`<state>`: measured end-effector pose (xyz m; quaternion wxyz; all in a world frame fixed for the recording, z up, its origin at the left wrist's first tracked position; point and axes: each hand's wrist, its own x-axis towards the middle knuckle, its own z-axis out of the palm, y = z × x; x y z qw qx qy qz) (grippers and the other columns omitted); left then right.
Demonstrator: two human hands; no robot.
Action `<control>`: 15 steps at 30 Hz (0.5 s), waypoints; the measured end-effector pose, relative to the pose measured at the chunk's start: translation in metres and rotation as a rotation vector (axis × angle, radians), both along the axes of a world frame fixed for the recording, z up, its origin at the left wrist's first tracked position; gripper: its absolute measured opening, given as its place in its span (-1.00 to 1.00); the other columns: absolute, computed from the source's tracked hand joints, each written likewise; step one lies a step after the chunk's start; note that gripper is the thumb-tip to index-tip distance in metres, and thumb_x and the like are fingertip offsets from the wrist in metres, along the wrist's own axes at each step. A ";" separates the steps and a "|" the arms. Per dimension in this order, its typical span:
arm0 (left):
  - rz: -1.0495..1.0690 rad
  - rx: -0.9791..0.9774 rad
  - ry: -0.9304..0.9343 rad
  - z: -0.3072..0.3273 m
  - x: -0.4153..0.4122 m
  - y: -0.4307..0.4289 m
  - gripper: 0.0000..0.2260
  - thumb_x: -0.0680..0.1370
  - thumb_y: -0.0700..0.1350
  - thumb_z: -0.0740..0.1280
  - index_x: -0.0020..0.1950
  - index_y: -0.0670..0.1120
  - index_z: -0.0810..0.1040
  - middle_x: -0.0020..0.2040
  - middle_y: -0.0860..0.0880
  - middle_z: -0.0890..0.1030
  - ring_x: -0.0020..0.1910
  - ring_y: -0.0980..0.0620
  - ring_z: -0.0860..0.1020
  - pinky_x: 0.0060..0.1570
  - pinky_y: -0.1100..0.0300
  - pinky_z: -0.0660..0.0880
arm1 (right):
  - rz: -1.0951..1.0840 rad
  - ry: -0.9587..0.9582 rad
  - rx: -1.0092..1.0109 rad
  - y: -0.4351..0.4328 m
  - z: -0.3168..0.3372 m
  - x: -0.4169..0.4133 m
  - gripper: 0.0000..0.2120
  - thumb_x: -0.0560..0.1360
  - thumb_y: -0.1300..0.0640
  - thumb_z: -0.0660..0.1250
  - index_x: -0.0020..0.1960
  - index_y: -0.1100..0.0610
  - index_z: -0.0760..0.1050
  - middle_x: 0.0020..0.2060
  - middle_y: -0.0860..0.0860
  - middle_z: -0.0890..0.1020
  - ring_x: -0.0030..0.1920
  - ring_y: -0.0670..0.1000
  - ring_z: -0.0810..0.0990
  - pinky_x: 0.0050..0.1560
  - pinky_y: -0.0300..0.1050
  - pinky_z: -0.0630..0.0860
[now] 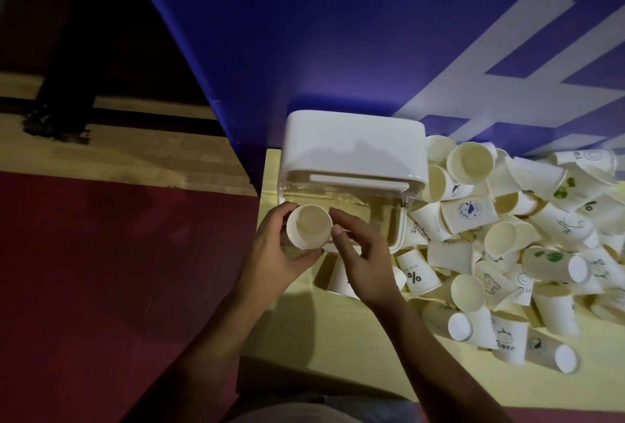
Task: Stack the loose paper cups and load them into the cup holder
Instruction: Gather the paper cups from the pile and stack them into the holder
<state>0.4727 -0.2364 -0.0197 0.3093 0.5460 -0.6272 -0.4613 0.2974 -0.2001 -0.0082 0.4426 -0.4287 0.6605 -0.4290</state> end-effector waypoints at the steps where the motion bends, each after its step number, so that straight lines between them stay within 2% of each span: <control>1: -0.008 -0.003 -0.012 -0.003 -0.003 -0.002 -0.29 0.37 -0.03 0.65 0.43 0.07 0.40 0.30 0.16 0.55 0.28 0.14 0.54 0.19 0.26 0.50 | 0.006 0.032 0.000 0.000 -0.004 -0.001 -0.68 0.63 0.00 0.37 0.36 -0.02 0.60 0.26 -0.28 0.63 0.32 -0.15 0.57 0.25 -0.04 0.56; 4: -0.035 -0.035 -0.059 -0.009 -0.009 -0.008 -0.33 0.38 0.02 0.64 0.42 0.05 0.43 0.28 0.15 0.56 0.26 0.15 0.54 0.18 0.22 0.52 | 0.022 0.120 0.016 -0.002 -0.019 -0.004 -0.59 0.62 0.01 0.40 0.45 -0.02 0.52 0.30 -0.28 0.60 0.31 -0.18 0.55 0.28 -0.15 0.53; 7: -0.054 -0.036 -0.101 -0.016 -0.014 -0.015 -0.44 0.40 0.04 0.62 0.33 0.11 0.48 0.20 0.23 0.58 0.18 0.22 0.56 0.10 0.26 0.53 | 0.075 0.177 0.038 -0.007 -0.032 -0.006 -0.55 0.62 0.04 0.40 0.50 -0.03 0.46 0.31 -0.21 0.59 0.31 -0.21 0.53 0.29 -0.22 0.48; 9: -0.069 -0.030 -0.165 -0.026 -0.016 -0.020 -0.45 0.40 0.05 0.61 0.33 0.13 0.49 0.18 0.22 0.59 0.15 0.20 0.57 0.07 0.19 0.57 | 0.130 0.249 0.057 -0.012 -0.039 -0.005 -0.54 0.62 0.09 0.39 0.51 0.01 0.45 0.31 -0.19 0.57 0.32 -0.23 0.50 0.33 -0.30 0.40; 12: -0.091 -0.028 -0.278 -0.049 -0.017 -0.025 -0.43 0.37 0.08 0.60 0.32 0.10 0.50 0.22 0.15 0.59 0.15 0.10 0.58 0.03 0.03 0.60 | 0.222 0.411 0.132 -0.019 -0.055 -0.005 -0.49 0.62 0.09 0.39 0.54 0.05 0.40 0.38 0.00 0.57 0.39 0.02 0.49 0.34 -0.23 0.34; 15: -0.119 -0.007 -0.369 -0.066 -0.015 -0.029 -0.37 0.36 0.11 0.59 0.39 0.06 0.49 0.27 0.09 0.59 0.21 0.04 0.58 0.08 -0.03 0.59 | 0.279 0.483 0.254 -0.024 -0.062 -0.003 -0.44 0.63 0.02 0.36 0.59 -0.03 0.31 0.41 0.05 0.55 0.41 0.10 0.47 0.40 -0.02 0.41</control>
